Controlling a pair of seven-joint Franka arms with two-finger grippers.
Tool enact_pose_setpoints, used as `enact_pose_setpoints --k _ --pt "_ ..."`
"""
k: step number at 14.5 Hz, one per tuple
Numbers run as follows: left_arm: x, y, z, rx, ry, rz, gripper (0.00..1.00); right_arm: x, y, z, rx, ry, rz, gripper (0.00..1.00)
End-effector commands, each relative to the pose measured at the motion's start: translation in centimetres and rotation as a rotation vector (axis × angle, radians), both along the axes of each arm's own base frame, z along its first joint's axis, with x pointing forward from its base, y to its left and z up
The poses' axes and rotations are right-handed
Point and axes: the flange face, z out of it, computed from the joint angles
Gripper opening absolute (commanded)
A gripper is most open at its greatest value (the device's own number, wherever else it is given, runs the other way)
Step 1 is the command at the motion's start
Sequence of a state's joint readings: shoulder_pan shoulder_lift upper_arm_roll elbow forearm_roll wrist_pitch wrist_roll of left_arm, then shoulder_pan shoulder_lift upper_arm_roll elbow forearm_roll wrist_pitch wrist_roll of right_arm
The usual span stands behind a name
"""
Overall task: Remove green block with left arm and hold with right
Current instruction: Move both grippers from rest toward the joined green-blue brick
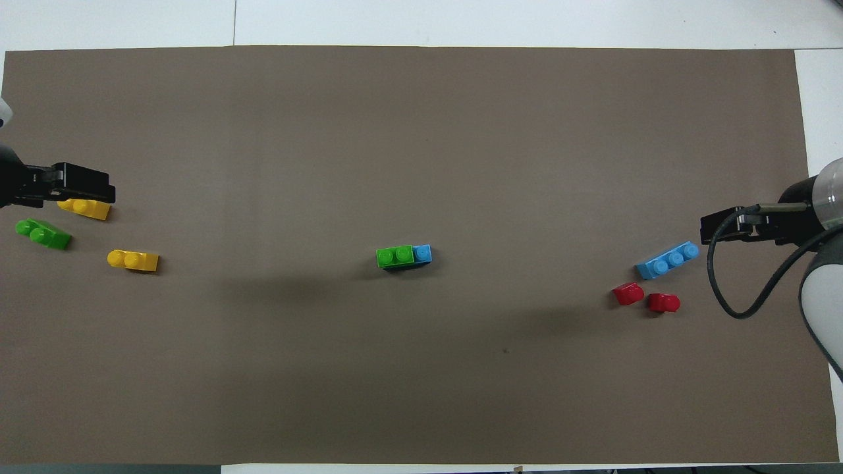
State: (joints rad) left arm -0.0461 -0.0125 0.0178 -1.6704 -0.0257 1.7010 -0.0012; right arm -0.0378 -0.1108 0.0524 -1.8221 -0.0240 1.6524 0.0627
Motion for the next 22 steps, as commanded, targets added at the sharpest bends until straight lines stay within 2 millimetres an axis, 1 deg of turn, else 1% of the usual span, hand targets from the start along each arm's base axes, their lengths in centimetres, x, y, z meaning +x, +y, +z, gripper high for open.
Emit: enact_pose_setpoints --k 1,5,8,9,10,11,12,13,14,15,16,17,18,19,20,22 --pt "-0.6 0.0 0.3 -0.017 -0.017 -0.014 1.0 -0.1 -0.4 0.2 0.0 0.005 0.016 1.0" --pt "-0.6 0.0 0.3 -0.017 -0.017 -0.014 1.0 -0.1 -0.1 0.0 0.003 0.001 -0.002 1.0" --pt "-0.6 0.0 0.3 -0.017 -0.017 -0.012 1.0 0.2 1.5 -0.3 0.074 -0.021 -0.187 1.0" --pt "-0.6 0.0 0.3 -0.017 -0.017 -0.014 1.0 0.3 2.3 -0.5 0.079 -0.019 -0.253 1.0" --pt "-0.6 0.0 0.3 -0.017 -0.017 -0.014 1.0 0.4 3.9 -1.4 0.085 -0.002 -0.333 1.0" --pt "-0.6 -0.1 0.3 -0.017 -0.017 -0.014 1.0 0.8 5.0 -2.0 0.118 0.012 -0.424 1.0" --pt "-0.6 -0.1 0.3 -0.017 -0.017 -0.015 1.0 0.9 5.7 -2.2 0.148 0.019 -0.523 1.0" --pt "-0.7 -0.2 0.1 -0.018 -0.014 -0.009 1.0 1.0 7.6 -2.5 0.168 0.032 -0.642 1.0" --pt "-0.9 -0.3 0.3 -0.02 -0.011 0.006 1.0 1.1 9.9 -2.8 0.182 0.035 -0.79 1.0" --pt "-1.1 -0.7 -0.1 -0.023 0.002 0.073 1.0 1.2 11.7 -3.4 0.178 0.044 -0.888 1.0" --pt "-1.5 -1.3 -0.5 -0.027 0.01 0.176 1.0 0.8 13.9 -3.8 0.171 0.053 -0.906 1.0" --pt "-1.9 -3.1 -0.7 -0.03 0.017 0.239 1.0 0.7 15.6 -5.0 0.161 0.07 -0.935 1.0" --pt "-2.3 -4.9 -1.0 -0.03 0.026 0.278 1.0 1.0 16.7 -5.9 0.181 0.09 -1.013 1.0" --pt "-2.6 -5.7 -1.1 -0.032 0.03 0.331 1.0 1.4 18.0 -6.7 0.214 0.131 -1.099 1.0" --pt "-2.8 -6.9 -1.1 -0.035 0.03 0.379 1.0 1.7 19.2 -7.7 0.239 0.166 -1.171 1.0" --pt "-3.4 -9.1 -1.6 -0.046 0.02 0.478 1.0 2.3 21.0 -9.2 0.265 0.21 -1.272 1.0"
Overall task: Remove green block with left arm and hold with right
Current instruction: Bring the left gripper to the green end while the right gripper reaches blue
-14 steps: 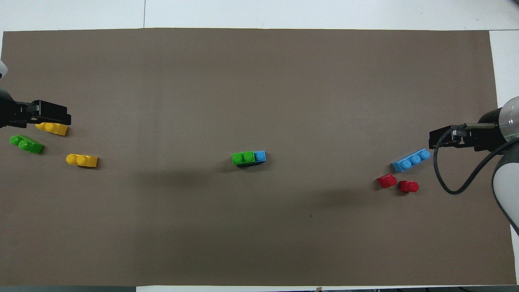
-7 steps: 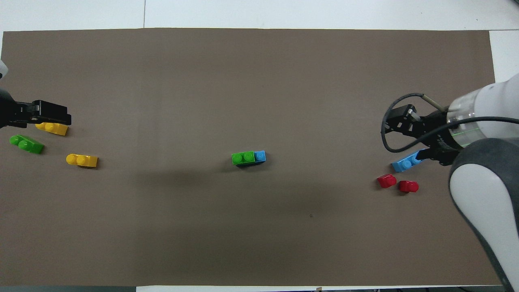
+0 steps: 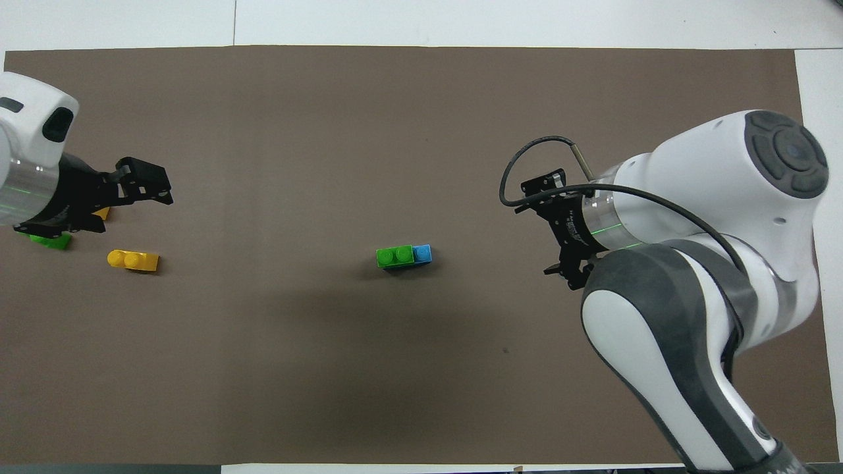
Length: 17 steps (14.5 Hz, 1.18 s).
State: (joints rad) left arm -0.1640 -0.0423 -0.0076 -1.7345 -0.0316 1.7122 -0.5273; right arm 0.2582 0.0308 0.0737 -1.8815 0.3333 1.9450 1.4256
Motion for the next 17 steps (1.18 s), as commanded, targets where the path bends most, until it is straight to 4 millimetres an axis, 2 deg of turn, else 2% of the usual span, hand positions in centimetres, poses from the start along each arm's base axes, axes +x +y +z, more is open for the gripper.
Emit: enact_pose_setpoints --k 1,5,6,9,12,14,15,17 --pt "-2.0 -2.6 -0.9 -0.024 -0.027 0.13 1.0 0.8 2.0 -2.3 0.071 0.062 -0.146 1.0" --pt "-4.8 -7.3 -2.7 -0.052 -0.033 0.415 1.0 0.6 2.3 -6.0 0.065 0.105 -0.234 1.0" --pt "-5.6 -8.7 -3.2 -0.062 -0.033 0.509 1.0 0.1 3.6 -6.8 0.074 0.095 -0.237 1.0" --pt "-7.3 -12.2 -3.8 -0.071 -0.011 0.726 1.0 0.3 5.2 -8.7 0.109 0.074 -0.278 1.0" --pt "-8.5 -14.8 -4.5 -0.072 0.011 0.92 1.0 -0.2 6.7 -10.2 0.121 0.051 -0.285 1.0" --pt "-9.3 -17.6 -6.2 -0.057 0.032 0.999 1.0 -0.4 7.1 -11.6 0.111 0.052 -0.285 1.0" --pt "-9.5 -19.0 -7.2 -0.054 0.039 1.052 1.0 -1.1 8.2 -12.2 0.108 0.047 -0.269 1.0" --pt "-9.5 -21.0 -8.9 -0.063 0.041 1.138 1.0 -1.3 8.4 -13.3 0.102 0.045 -0.274 1.0"
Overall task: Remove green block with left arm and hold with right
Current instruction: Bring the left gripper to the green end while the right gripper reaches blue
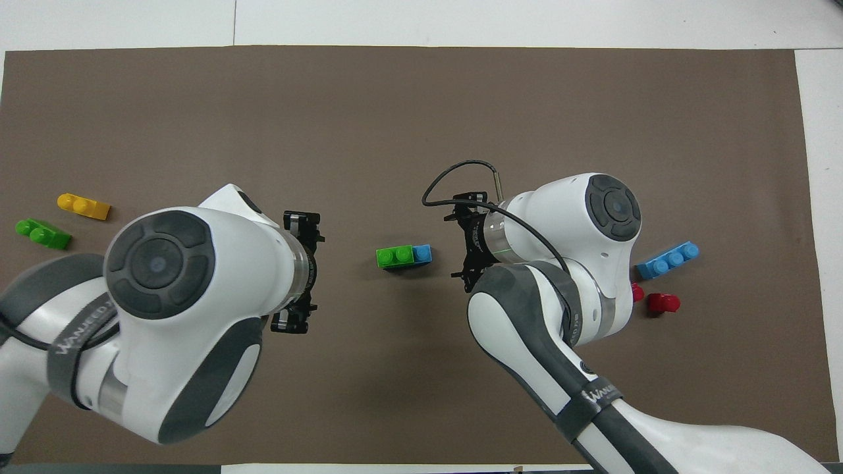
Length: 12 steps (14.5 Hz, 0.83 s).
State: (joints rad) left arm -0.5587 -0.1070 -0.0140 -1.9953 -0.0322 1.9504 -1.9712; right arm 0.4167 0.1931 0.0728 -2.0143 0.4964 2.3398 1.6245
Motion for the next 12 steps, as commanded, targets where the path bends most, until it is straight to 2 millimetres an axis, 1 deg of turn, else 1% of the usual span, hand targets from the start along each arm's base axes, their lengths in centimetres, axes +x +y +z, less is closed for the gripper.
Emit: enact_pose_setpoints --k 1,3,5,7,8,9,10,12 --pt "0.3 -2.2 -2.7 -0.025 0.001 0.123 1.0 -0.5 0.4 -1.5 0.008 0.006 -0.031 1.0" --pt "0.4 -3.7 -4.0 -0.038 -0.009 0.166 1.0 -0.7 1.4 -2.4 0.01 0.002 -0.03 1.0" --pt "0.8 -5.0 -5.6 -0.045 -0.011 0.2 1.0 -0.6 1.6 -3.3 0.009 -0.005 -0.038 1.0" --pt "1.3 -5.6 -6.5 -0.066 -0.028 0.248 1.0 -0.5 1.7 -4.0 0.007 -0.011 -0.044 1.0" --pt "1.7 -5.9 -7.4 -0.066 -0.027 0.26 1.0 -0.7 2.5 -4.3 0.006 -0.018 -0.037 1.0" --pt "2.0 -6.3 -8.3 -0.065 -0.026 0.273 1.0 -0.8 2.9 -4.6 0.009 -0.02 -0.039 1.0" --pt "1.7 -7.3 -9.5 -0.063 -0.023 0.267 1.0 -0.7 2.9 -5.0 0.019 -0.02 -0.056 1.0" --pt "1.5 -7.7 -9.8 -0.067 -0.027 0.265 1.0 -0.6 3.1 -5.3 0.024 -0.032 -0.067 1.0"
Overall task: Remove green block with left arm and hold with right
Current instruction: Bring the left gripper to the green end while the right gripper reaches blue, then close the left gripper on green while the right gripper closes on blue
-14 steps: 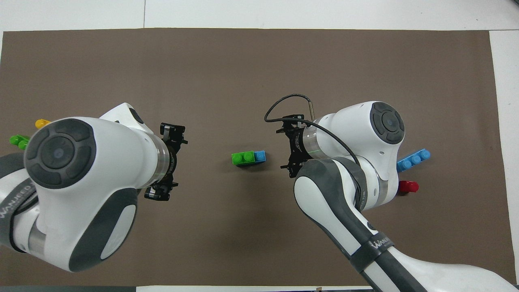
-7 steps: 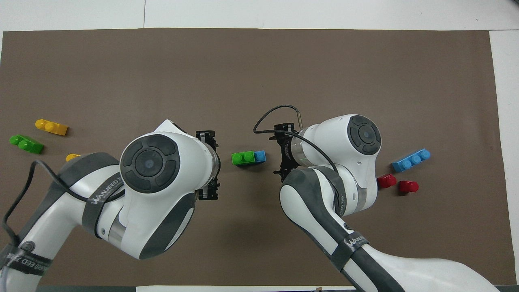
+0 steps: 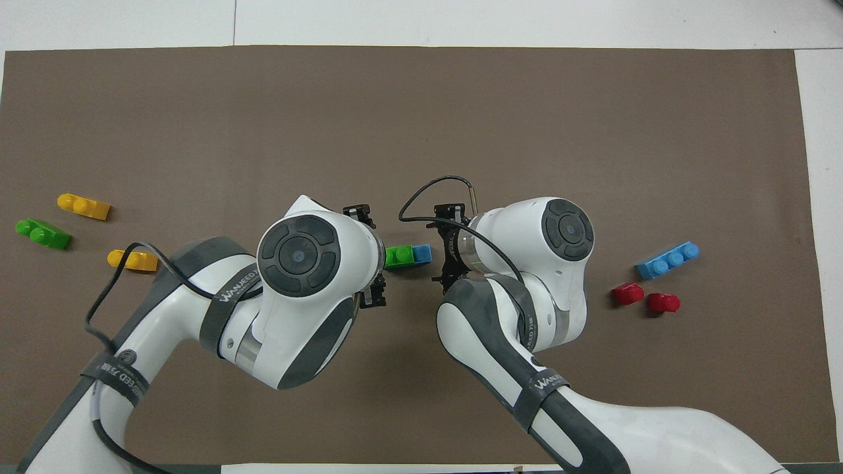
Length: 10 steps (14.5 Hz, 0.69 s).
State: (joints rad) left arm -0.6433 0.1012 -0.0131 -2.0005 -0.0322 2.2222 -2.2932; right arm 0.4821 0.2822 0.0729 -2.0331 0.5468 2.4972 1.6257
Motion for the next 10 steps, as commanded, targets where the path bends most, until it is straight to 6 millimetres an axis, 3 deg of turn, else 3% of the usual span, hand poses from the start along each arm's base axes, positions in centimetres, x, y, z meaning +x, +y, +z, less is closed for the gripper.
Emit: enact_pose_setpoints --k 1,7,10 --pt "-0.1 -0.9 -0.5 -0.019 -0.01 0.032 1.0 -0.2 0.8 -0.8 0.014 -0.014 -0.029 1.0" --pt "1.1 -0.5 -2.4 -0.025 -0.023 0.052 1.0 -0.2 1.1 -2.5 0.003 -0.029 -0.032 0.99" --pt "1.4 -0.7 -4.6 -0.01 -0.009 0.051 1.0 -0.3 1.3 -3.9 -0.01 -0.026 -0.006 0.99"
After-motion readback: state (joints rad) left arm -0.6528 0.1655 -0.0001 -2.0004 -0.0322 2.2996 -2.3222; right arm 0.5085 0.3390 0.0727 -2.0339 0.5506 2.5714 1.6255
